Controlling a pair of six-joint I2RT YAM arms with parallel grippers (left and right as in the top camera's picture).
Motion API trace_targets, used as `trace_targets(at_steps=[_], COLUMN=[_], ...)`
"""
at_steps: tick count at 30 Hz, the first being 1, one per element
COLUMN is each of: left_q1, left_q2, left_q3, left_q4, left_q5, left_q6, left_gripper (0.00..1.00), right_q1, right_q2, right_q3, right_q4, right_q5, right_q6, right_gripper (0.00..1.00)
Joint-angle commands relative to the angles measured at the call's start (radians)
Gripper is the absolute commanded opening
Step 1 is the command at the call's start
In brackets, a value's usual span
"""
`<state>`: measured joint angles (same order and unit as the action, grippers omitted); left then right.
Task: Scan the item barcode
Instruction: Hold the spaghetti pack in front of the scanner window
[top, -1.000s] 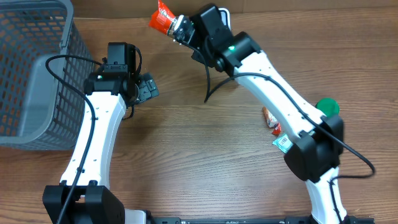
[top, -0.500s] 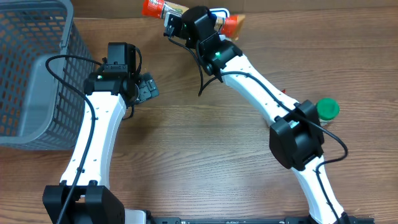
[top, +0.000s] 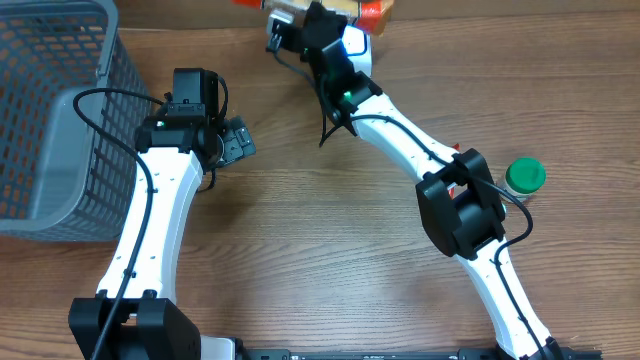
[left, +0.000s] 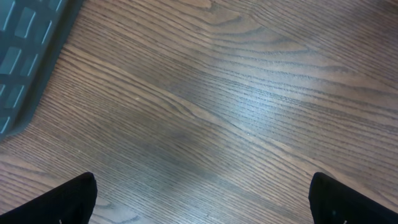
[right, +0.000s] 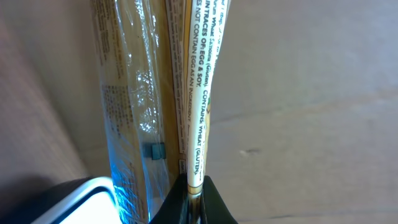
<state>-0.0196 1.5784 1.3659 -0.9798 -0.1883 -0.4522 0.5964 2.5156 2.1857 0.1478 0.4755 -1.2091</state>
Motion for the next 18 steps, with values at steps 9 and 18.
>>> trace_targets(at_steps=[9,18], left_q1=[0.0,0.0], left_q2=[0.005,0.005], left_q3=[0.002,0.002], left_q4=[0.001,0.001], left_q5=[-0.01,-0.01], left_q6=[0.011,0.011], left_gripper=[1.0,1.0], right_q1=[-0.06,-0.059], right_q2=[0.103,0.122], right_q3=[0.043,0.043], right_q4=[0.295,0.277], right_q5=[-0.066,-0.112], right_q6=[-0.044,-0.052], right_gripper=[0.04,0.03])
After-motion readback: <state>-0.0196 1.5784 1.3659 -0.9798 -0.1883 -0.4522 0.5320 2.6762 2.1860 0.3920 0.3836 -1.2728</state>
